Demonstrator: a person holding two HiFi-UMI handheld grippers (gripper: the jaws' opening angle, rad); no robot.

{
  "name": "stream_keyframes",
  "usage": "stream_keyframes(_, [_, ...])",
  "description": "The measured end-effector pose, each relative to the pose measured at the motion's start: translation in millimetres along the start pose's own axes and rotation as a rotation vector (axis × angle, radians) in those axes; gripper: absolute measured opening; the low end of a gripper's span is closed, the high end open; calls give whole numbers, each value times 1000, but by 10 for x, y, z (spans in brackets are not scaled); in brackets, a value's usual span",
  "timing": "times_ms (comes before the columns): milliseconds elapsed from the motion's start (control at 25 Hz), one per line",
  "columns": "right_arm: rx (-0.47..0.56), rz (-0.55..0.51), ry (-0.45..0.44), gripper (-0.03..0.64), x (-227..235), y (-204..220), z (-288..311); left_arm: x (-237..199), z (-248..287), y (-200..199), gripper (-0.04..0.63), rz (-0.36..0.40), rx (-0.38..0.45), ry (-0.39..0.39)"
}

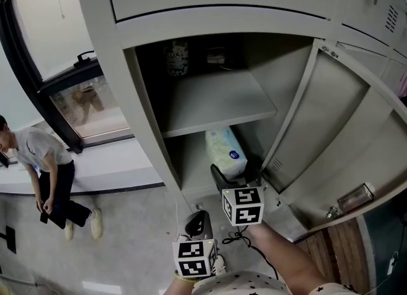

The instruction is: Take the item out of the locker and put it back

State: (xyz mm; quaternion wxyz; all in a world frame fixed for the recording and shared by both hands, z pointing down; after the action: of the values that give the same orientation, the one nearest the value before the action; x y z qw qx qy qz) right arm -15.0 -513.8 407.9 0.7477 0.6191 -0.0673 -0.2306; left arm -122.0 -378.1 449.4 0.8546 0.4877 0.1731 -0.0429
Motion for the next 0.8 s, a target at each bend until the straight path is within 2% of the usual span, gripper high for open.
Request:
stream_keyframes(200, [16,9,-20,370,-21,40,-295,60,-89,39,8,11,4,4])
stream_keyframes(400, [37,29,-38,368,-79,136,-851,180,-243,69,8,20,45,22])
stream_keyframes(560, [38,17,-59,368,-142,222,-1352,308,-366,90,8,60,78,27])
stream_keyframes(800, [32,33,-65,368,-140,362,-1904,474,-515,151,8,81,100,42])
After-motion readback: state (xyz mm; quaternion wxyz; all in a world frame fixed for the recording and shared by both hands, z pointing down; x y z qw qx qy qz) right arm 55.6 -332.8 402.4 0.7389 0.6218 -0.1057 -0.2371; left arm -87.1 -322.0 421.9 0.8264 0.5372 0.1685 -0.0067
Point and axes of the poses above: the fingertips, and each gripper's own axes: z forward along the fingers, x to its right, y out of its underside, the point moved 6 cm from there along -z, backward along the fingers, and after that the axes turned 12 degrees about -z, right-handed, at the moved point
